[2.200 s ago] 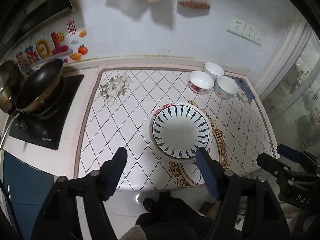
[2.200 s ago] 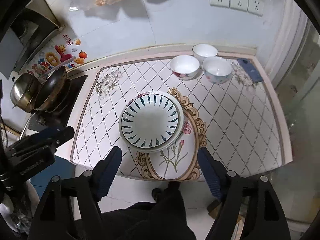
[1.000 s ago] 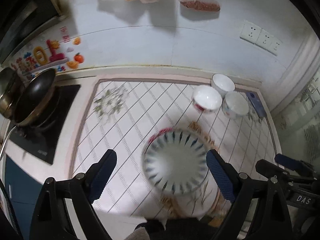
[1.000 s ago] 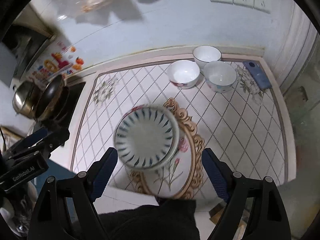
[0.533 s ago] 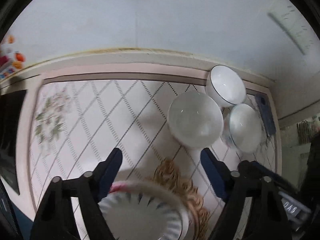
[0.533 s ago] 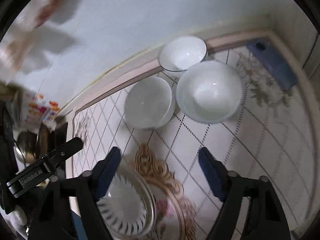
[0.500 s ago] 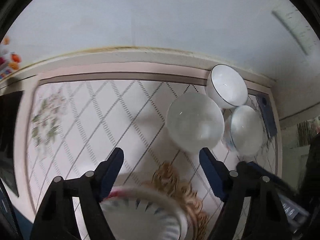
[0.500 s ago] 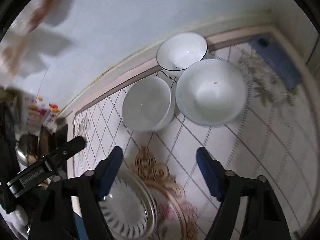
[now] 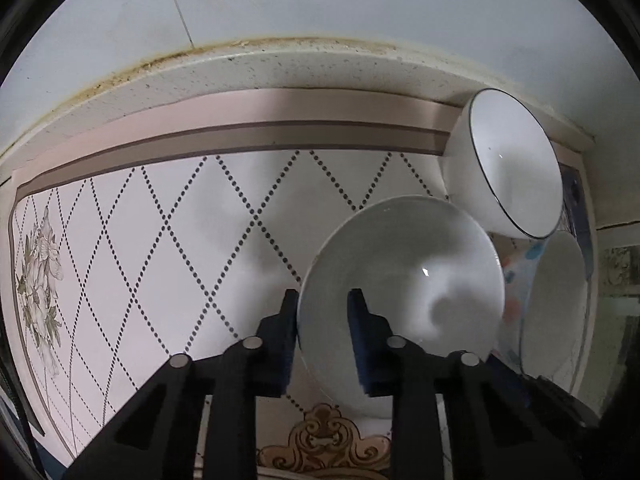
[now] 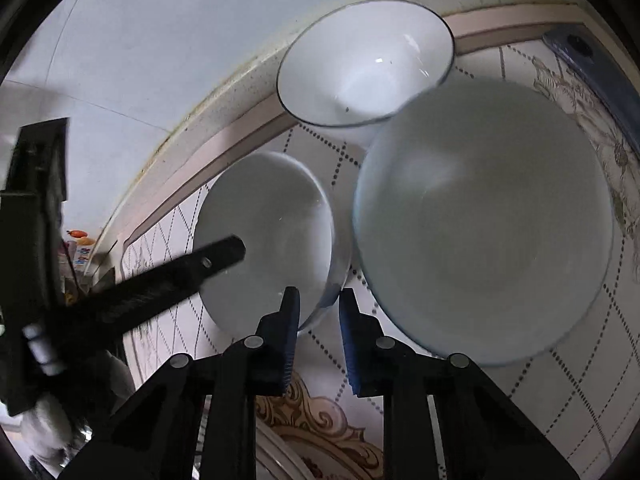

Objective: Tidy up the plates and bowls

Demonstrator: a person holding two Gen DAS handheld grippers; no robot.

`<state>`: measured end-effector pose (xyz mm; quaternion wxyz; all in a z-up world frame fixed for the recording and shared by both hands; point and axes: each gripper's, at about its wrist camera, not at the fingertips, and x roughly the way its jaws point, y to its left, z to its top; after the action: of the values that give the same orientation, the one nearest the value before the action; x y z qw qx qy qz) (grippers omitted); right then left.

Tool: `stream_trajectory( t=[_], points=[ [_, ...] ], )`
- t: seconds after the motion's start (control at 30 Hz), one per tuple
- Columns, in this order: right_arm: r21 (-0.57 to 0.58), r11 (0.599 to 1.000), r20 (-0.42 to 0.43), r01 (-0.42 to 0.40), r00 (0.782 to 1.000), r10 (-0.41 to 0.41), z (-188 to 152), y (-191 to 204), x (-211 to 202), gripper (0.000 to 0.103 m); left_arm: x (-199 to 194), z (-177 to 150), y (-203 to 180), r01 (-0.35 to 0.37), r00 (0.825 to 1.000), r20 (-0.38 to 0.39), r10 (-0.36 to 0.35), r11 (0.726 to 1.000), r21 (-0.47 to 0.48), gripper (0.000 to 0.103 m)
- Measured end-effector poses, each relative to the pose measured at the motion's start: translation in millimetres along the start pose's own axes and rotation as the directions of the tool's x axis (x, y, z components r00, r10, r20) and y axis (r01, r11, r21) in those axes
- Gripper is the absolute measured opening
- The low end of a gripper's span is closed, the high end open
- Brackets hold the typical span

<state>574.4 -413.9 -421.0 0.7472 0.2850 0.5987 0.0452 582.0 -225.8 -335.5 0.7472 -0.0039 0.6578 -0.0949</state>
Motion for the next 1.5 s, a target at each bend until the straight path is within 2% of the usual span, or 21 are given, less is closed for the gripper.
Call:
stream_trajectory(
  t=[0.17,0.43,0.77,1.17,1.3,1.5],
  points=[
    [-0.03,0.999,0.016,0.031,0.999,-0.031,2.2,11.3,6.4,0.021,-7.7,-9.9,3.2,0.003,1.0,0.022,-0.003,1.0,0.0,0.017],
    [-0.054,0.998,0.033,0.035,0.999,-0.033,-6.2,20.7,0.3,0.021,-33.7,-40.7,-1.8,-0.002,0.998,0.062,-0.001,0.999,0.039,0.017],
    [-0.115,0.992,0.061,0.06,0.997,-0.053,-49.6,20.4,-39.3,0.021,-64.8,-88.8,-13.1,0.044,0.997,0.067,-0.048,0.997,0.068,0.017],
    [-0.083,0.995,0.07,0.062,0.996,-0.056,-121.7,-28.3,-97.0,0.021,-78.0,-142.9,-59.1,0.103,0.992,0.053,-0.112,0.984,0.144,0.017],
    [-0.062,0.995,0.074,0.076,0.995,-0.072,-141.9,-53.7,-115.6,0.021,-67.8,-158.0,-79.0,0.113,0.993,0.026,-0.119,0.979,0.171,0.017],
    [-0.018,0.995,0.046,0.097,0.994,-0.096,-164.3,-92.7,-119.8,0.021,-47.9,-177.3,-101.3,0.104,0.995,-0.02,-0.103,0.971,0.217,0.017]
  ],
)
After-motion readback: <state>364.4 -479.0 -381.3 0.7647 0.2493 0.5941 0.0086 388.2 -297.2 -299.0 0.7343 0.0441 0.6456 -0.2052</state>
